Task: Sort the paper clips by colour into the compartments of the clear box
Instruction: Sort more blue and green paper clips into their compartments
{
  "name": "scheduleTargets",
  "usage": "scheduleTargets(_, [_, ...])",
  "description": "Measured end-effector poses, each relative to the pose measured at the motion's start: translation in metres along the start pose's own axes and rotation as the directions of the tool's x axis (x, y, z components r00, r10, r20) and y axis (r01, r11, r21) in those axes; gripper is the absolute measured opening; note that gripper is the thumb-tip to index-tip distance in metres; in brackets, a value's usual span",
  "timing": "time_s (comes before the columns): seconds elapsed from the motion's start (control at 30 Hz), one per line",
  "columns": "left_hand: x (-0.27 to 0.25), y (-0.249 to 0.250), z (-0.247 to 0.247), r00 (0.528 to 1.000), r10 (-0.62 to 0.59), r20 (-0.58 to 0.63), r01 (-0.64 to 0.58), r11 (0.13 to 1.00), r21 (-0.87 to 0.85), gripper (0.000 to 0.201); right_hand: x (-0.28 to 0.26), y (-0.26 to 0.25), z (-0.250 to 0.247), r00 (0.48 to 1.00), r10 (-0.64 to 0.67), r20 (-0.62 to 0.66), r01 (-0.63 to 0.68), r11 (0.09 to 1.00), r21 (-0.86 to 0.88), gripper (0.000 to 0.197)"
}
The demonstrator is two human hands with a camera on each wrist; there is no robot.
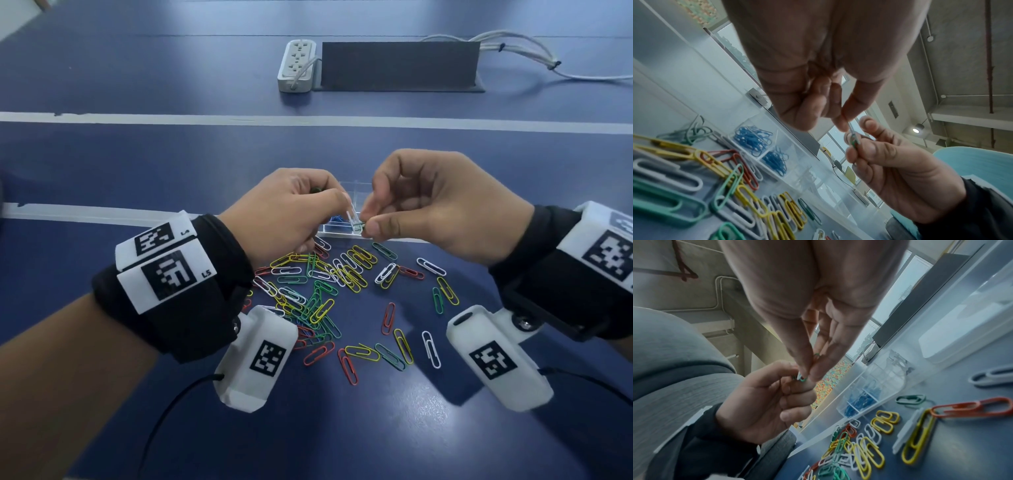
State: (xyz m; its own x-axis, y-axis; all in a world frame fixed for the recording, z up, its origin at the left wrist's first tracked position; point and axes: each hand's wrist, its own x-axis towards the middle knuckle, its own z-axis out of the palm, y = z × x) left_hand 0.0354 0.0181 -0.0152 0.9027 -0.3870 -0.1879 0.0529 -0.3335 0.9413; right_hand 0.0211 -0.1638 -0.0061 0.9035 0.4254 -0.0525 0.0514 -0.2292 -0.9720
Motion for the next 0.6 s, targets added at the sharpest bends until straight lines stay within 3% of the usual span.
scheduleTargets(0.23, [0.000, 0.002, 0.002, 0.998, -0.001, -0.059, 0.000, 1.000, -0.019, 0.015, -0.002, 0.000, 0.007, 0.994, -0.030, -0.108, 0.020, 0.995, -0.096, 0.036])
scheduleTargets(0.43, [-0.001, 0.006, 0.006, 0.999, -0.018, -0.030, 0.015, 0.996, -0.092, 0.017, 0.000, 0.006, 0.012, 0.982, -0.021, -0.186, -0.002, 0.993, -0.121, 0.036])
scheduleTargets(0.6, [0.000, 0.023, 0.012, 1.000, 0.029, -0.004, -0.030, 0.996, -0.087, 0.026, -0.001, 0.016, 0.024, 0.996, 0.016, -0.093, -0.031, 0.986, -0.166, 0.038])
